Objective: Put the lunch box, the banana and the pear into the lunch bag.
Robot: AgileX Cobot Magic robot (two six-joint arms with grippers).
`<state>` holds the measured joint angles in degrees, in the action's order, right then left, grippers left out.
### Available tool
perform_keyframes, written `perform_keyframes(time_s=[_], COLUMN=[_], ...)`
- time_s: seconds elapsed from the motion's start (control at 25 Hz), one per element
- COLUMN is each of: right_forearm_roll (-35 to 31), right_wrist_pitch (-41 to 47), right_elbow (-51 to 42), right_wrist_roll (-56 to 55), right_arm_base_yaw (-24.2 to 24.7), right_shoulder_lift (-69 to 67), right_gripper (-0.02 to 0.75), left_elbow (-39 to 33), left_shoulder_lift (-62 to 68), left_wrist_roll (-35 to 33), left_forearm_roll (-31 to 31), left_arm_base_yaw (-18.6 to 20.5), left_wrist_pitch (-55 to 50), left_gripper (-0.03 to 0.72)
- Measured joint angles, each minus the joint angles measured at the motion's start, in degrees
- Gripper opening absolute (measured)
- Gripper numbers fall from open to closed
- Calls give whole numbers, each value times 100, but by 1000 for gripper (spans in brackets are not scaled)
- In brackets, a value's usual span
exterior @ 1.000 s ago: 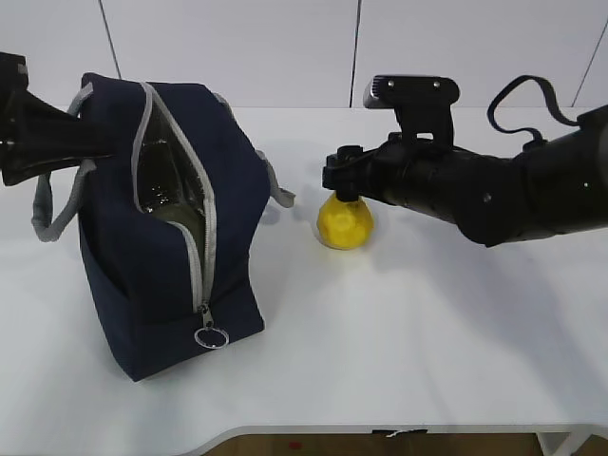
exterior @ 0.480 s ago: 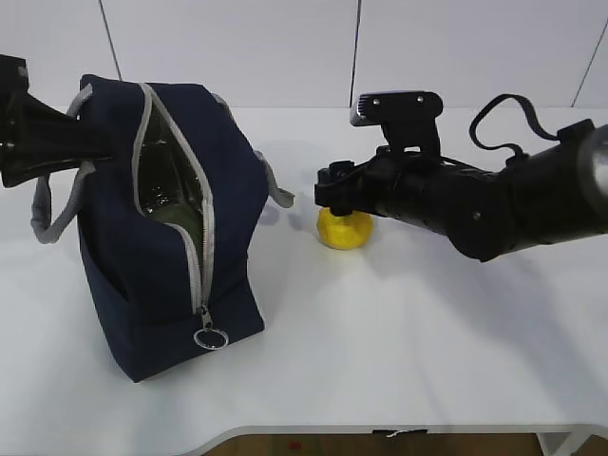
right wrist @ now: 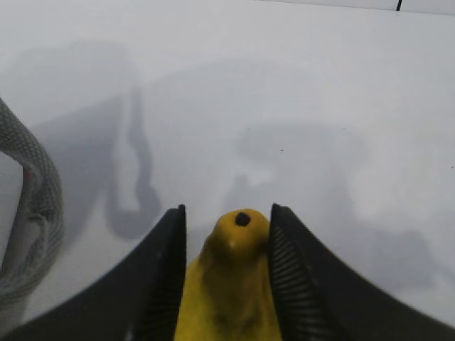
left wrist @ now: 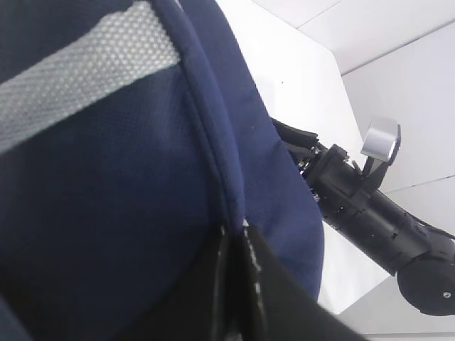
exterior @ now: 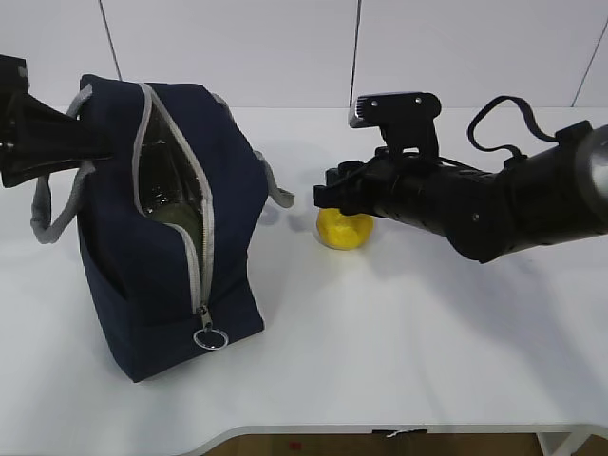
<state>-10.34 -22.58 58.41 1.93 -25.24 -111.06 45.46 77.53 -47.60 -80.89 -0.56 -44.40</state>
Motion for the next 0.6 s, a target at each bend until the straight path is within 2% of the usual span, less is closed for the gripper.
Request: perform_keyframes(time_s=[0.24, 0.6], right_forearm_roll=[8, 8], right_wrist_pitch=[0, -13], right_elbow=[0, 0], right_wrist_roll=[0, 0], right_arm_base_yaw=[0, 0], right_shoulder_lift=[0, 0], right_gripper=[226, 207], left_elbow=[0, 0], left_shoulder_lift=[0, 0], left_wrist_roll=[0, 0], left_forearm_roll=[0, 0], left_arm_base_yaw=[0, 0], left_wrist_pitch=[0, 0], left_gripper=[-1, -1])
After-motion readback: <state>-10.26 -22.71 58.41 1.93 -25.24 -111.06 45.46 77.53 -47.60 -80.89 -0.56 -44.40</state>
